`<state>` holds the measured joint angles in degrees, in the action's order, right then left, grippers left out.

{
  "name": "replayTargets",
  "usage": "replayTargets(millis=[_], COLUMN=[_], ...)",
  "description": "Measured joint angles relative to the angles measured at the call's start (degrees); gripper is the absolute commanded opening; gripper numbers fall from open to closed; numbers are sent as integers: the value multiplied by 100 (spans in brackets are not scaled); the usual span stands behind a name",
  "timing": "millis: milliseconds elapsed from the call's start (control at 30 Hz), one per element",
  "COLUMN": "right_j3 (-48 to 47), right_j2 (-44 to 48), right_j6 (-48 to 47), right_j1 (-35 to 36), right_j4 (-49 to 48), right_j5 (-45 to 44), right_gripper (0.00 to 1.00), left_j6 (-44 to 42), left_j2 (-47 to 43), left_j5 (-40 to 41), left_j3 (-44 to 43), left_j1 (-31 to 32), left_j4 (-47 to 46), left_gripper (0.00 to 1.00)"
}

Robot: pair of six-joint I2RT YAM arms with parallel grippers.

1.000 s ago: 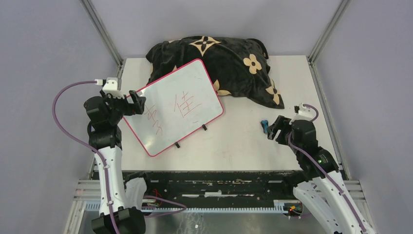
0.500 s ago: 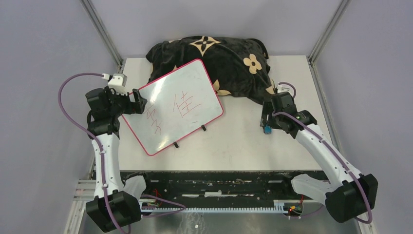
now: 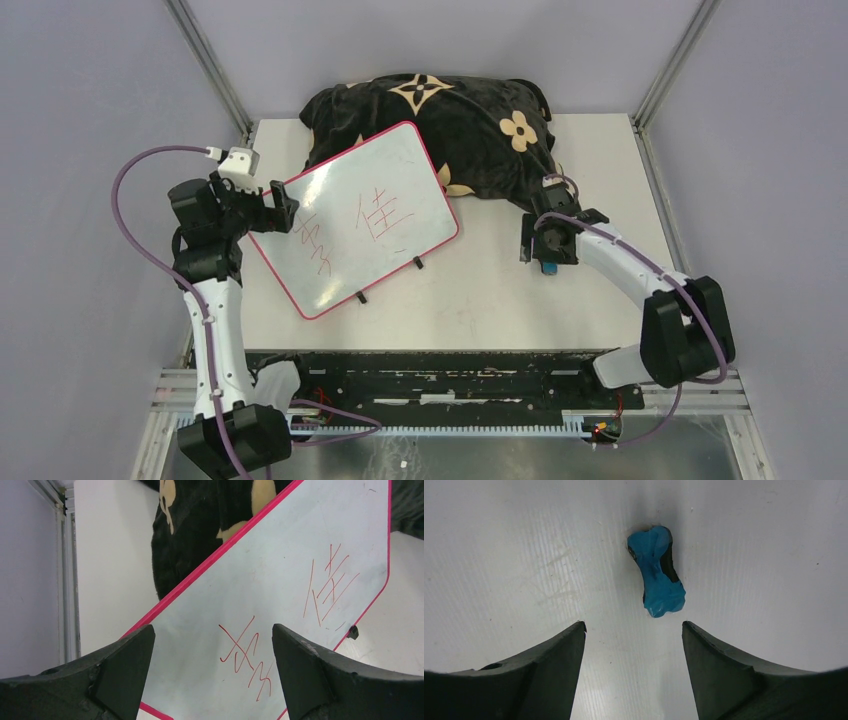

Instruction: Erase the whiteboard

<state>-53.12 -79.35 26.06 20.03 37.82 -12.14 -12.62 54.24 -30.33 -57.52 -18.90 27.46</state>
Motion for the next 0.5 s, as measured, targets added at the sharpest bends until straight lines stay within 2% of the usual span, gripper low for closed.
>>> replayTargets(millis=[200, 500], right_j3=[-55, -129], right_j2=[-667, -984], right_j6=[-90, -175], right_j1=[-304, -791], right_j4=[-136, -422], right_j5=[-48, 133], right_gripper=[79, 76], left_j6=[0, -2], left_j2=[-162, -177], left_j5=[-24, -28], left_j3=[-164, -219], left_j1=[0, 0], left_j4=[68, 83], left_gripper=[93, 93])
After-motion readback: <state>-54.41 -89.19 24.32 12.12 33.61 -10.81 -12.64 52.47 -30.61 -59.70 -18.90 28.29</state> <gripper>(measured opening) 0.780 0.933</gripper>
